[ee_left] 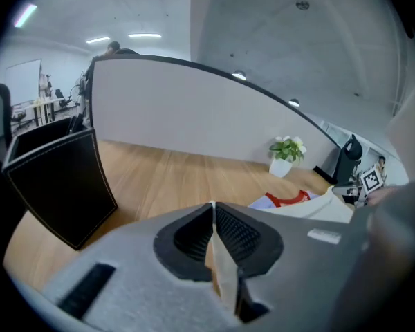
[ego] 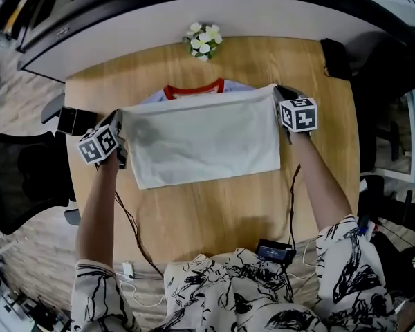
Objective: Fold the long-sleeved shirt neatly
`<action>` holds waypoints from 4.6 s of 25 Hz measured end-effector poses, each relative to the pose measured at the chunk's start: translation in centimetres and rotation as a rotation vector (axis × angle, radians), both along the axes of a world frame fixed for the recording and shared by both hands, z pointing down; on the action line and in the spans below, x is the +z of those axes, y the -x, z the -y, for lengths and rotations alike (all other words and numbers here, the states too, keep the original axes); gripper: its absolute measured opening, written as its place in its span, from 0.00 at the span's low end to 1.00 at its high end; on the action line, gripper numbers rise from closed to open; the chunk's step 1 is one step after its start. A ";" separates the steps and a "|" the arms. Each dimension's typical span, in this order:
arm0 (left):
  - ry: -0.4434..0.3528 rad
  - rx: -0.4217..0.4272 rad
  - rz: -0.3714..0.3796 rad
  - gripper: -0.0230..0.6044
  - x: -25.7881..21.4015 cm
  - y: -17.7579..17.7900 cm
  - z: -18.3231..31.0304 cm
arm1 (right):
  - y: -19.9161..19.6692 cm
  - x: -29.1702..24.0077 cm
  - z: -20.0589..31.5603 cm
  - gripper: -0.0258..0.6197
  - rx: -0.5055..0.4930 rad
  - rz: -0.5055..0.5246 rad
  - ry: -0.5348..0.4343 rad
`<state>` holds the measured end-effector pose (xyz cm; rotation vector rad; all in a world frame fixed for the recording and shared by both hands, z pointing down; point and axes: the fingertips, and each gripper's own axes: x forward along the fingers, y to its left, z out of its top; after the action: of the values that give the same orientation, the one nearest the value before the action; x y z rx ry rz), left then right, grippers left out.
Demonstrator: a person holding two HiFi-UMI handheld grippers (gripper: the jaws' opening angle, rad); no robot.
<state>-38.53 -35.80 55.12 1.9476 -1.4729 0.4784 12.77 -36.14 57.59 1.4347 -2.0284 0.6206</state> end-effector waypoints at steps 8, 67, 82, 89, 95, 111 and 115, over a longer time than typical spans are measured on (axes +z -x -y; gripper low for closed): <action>0.043 0.089 0.064 0.08 2.7 -0.1 0.6 | -0.1 2.4 0.3 0.09 -0.049 -0.050 0.039; -0.034 0.959 0.674 0.22 2.4 -4.4 2.0 | 6.2 -0.8 4.3 0.17 -0.556 -0.305 -0.100; -0.209 0.478 0.399 0.27 -3.7 -5.3 -1.5 | 2.4 -6.8 -2.6 0.31 -0.202 -0.018 -0.197; -0.072 0.398 0.212 0.31 -2.8 -3.5 -15.3 | 1.9 -6.4 -16.2 0.34 -0.183 0.081 -0.091; 0.129 0.346 0.114 0.34 2.4 -2.7 -23.5 | 2.4 -0.7 -23.8 0.38 -0.148 0.164 0.084; 0.132 0.444 0.428 0.09 5.1 -1.7 -26.3 | 2.3 2.7 -26.4 0.09 -0.226 0.094 0.159; 0.138 0.414 0.408 0.17 4.4 -1.5 -26.7 | 2.1 2.3 -26.5 0.17 -0.222 0.109 0.159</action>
<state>-37.07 -9.06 59.56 2.1285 -1.2155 1.1882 10.65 -9.66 59.91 1.0878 -2.1324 0.7589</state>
